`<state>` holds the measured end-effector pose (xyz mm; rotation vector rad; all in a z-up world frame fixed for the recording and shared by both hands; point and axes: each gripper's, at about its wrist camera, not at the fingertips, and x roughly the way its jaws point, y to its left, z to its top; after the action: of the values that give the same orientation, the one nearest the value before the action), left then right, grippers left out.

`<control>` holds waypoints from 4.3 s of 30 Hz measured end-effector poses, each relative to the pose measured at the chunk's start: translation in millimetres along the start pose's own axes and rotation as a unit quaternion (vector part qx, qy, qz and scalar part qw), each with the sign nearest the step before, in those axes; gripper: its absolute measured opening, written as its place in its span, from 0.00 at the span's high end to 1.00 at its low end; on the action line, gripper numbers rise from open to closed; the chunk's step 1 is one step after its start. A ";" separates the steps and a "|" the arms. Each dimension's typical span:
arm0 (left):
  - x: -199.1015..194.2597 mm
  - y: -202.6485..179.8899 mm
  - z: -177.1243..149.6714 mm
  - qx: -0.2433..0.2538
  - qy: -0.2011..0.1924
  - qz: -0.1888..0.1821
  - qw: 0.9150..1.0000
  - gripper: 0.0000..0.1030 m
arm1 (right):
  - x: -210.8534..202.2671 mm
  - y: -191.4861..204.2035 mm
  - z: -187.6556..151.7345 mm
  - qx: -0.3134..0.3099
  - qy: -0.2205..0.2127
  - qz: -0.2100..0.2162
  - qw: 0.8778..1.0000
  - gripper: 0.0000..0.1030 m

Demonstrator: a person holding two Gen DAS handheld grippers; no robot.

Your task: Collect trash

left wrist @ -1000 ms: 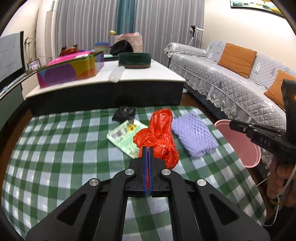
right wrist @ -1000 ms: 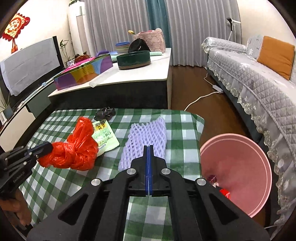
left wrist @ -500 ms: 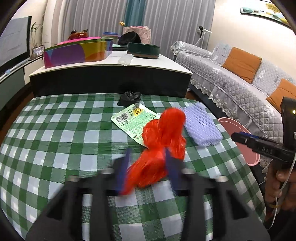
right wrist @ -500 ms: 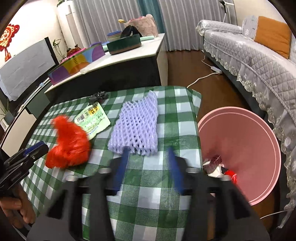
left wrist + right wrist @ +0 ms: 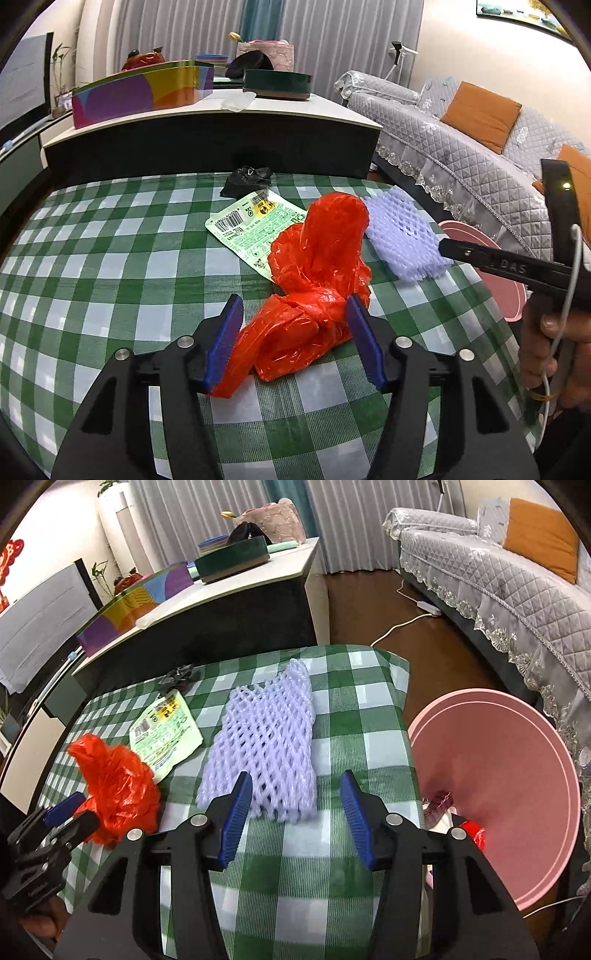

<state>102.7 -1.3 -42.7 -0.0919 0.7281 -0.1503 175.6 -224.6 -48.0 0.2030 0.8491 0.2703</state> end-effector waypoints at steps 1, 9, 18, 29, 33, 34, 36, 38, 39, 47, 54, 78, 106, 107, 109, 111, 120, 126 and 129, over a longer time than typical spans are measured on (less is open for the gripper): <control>0.5 0.5 0.4 0.000 0.000 -0.001 1.000 0.44 | 2.8 -0.3 0.7 0.000 0.001 0.000 1.000 0.51; 10.2 -3.6 2.9 0.001 0.010 -0.025 1.000 0.50 | 24.0 3.5 0.1 -0.014 0.024 0.007 1.000 0.88; -7.9 -18.0 3.5 0.038 -0.008 -0.012 0.999 0.71 | -13.6 15.9 10.2 -0.028 -0.018 0.012 0.999 0.90; -46.1 -17.9 11.1 0.031 -0.045 0.010 0.998 1.00 | -77.7 30.0 12.7 -0.077 -0.072 -0.013 0.994 0.90; -50.1 -21.6 10.4 0.037 -0.043 0.011 0.998 1.00 | -99.0 30.9 10.5 -0.089 -0.087 -0.026 0.992 0.90; -51.0 -21.7 9.3 0.037 -0.042 0.012 0.998 1.00 | -103.6 29.5 10.2 -0.088 -0.090 -0.028 0.992 0.90; -51.5 -17.8 8.5 0.027 -0.040 0.008 0.999 1.00 | -109.6 25.0 9.9 -0.080 -0.093 -0.028 0.992 0.90; -50.8 -12.9 8.9 0.014 -0.035 -0.005 0.999 1.00 | -115.1 20.7 8.7 -0.074 -0.096 -0.028 0.992 0.90; -50.5 -10.9 8.7 0.009 -0.034 -0.012 0.999 0.99 | -118.2 17.6 8.6 -0.071 -0.097 -0.028 0.992 0.90; -37.6 -19.3 -4.1 0.018 -0.017 -0.045 0.999 0.55 | -118.2 9.4 8.4 -0.058 -0.096 -0.025 0.993 0.90; -14.5 -33.5 -17.9 0.045 0.035 -0.050 0.997 0.49 | -116.6 12.5 8.0 -0.063 -0.096 -0.026 0.993 0.90; -58.1 -48.8 7.6 0.053 -0.049 -0.001 0.997 0.89 | -151.9 13.8 -1.0 -0.084 -0.129 -0.055 0.987 0.90; -12.4 -169.0 47.6 0.099 -0.080 -0.058 0.990 0.89 | -166.1 -97.2 1.2 -0.047 -0.141 -0.173 0.974 0.90; -7.8 -173.0 48.8 0.102 -0.078 -0.060 0.990 0.89 | -165.0 -102.3 1.4 -0.045 -0.139 -0.177 0.973 0.90; -0.3 -179.2 50.5 0.106 -0.074 -0.063 0.990 0.89 | -163.7 -108.0 1.3 -0.042 -0.138 -0.181 0.973 0.90; 9.4 -187.8 51.9 0.114 -0.069 -0.066 0.989 0.89 | -161.7 -114.8 1.9 -0.040 -0.136 -0.187 0.972 0.90; 53.5 -225.1 58.2 0.145 -0.048 -0.078 0.985 0.89 | -143.3 -139.4 6.8 -0.024 -0.117 -0.204 0.972 0.90; 74.8 -236.2 62.9 0.148 -0.036 -0.079 0.985 0.89 | -132.8 -149.3 7.9 -0.017 -0.106 -0.210 0.972 0.90; 80.3 -239.5 66.2 0.150 -0.033 -0.086 0.984 0.88 | -130.7 -152.8 9.1 -0.012 -0.105 -0.211 0.972 0.90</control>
<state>181.0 -248.7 -13.5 0.1273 0.6230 -0.4187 123.7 -410.9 7.4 0.0238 0.6596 -0.1381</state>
